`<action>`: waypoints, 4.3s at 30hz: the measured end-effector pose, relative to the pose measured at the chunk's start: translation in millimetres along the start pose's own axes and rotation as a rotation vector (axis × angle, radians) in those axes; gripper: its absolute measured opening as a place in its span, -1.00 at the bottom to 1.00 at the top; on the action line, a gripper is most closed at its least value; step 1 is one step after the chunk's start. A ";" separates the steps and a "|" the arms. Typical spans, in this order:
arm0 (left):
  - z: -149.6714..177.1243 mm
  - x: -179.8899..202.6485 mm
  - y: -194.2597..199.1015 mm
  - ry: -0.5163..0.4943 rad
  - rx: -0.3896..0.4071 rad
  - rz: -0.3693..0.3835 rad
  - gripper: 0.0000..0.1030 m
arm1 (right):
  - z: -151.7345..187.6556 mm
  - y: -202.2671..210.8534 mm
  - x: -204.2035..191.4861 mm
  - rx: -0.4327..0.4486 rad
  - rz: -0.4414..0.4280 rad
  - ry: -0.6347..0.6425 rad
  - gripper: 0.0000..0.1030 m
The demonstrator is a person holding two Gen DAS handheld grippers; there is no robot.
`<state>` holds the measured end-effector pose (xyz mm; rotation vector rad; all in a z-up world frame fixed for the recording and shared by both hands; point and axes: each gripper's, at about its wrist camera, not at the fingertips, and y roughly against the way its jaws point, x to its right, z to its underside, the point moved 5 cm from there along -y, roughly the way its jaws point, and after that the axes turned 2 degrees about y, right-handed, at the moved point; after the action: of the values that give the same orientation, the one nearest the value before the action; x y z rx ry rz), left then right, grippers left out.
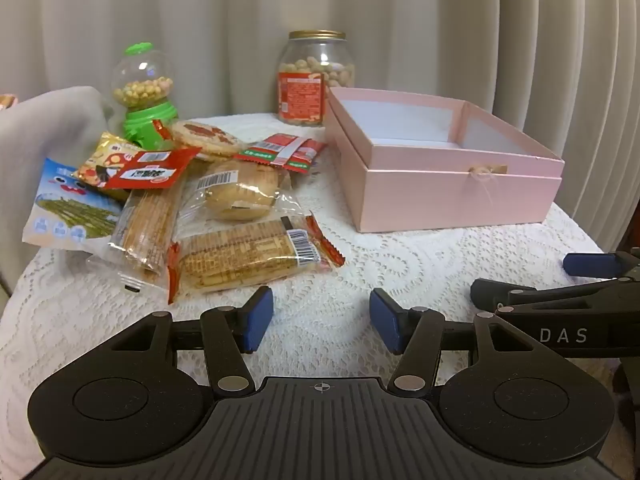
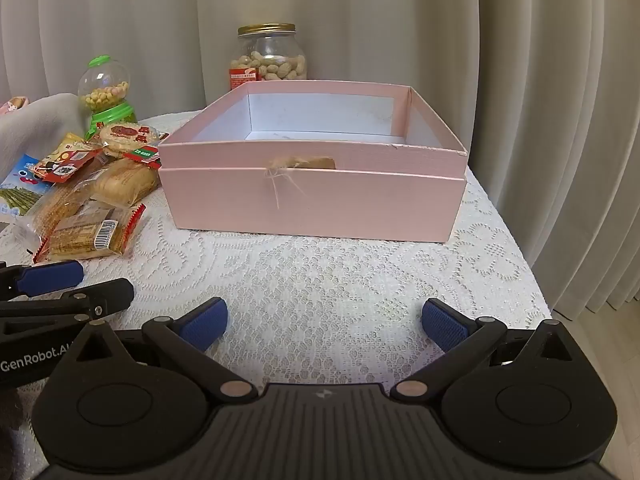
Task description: Organize snacks
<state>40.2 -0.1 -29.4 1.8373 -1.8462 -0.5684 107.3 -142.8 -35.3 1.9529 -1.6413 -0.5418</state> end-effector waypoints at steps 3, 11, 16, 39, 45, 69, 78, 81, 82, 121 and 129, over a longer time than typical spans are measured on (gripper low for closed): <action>-0.2 -0.7 -0.2 -0.002 0.000 -0.001 0.18 | 0.0 0.0 0.0 -0.001 0.001 0.001 1.00; 0.0 0.5 0.0 -0.004 0.001 -0.003 0.18 | 0.1 -0.1 0.1 0.000 0.001 0.001 1.00; 0.0 0.1 0.0 -0.002 0.001 -0.002 0.18 | 0.2 -0.1 0.1 0.000 0.001 0.001 1.00; -0.1 0.0 0.0 0.000 0.002 0.000 0.18 | 0.4 -0.5 0.2 0.000 0.001 0.001 1.00; -0.1 0.0 0.0 0.000 0.002 0.000 0.18 | 0.3 -0.2 0.1 0.000 0.001 0.002 1.00; -0.1 0.0 0.1 0.001 0.002 0.001 0.18 | 0.4 -0.7 -0.1 0.000 0.002 0.002 1.00; -0.1 0.0 0.1 0.002 0.002 0.001 0.18 | 0.5 -0.7 -0.5 0.000 0.002 0.003 1.00; -0.1 0.1 0.1 0.000 0.002 0.000 0.18 | 0.5 -0.7 -0.9 0.000 0.002 0.003 1.00; -0.1 0.2 0.0 -0.001 0.002 -0.001 0.18 | 0.6 -0.7 -0.7 0.000 0.002 0.003 1.00; -71.4 -90.8 -14.6 0.053 -0.107 0.237 0.11 | -26.7 -24.9 -34.6 -0.186 0.032 0.034 0.99; -53.2 -72.3 -25.8 -0.024 -0.225 0.331 0.09 | -21.0 -12.1 -25.7 -0.172 0.029 0.038 0.99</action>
<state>92.0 73.7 -4.8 1.3509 -1.9585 -0.6468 124.7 -113.2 -27.3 1.8010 -1.5439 -0.6103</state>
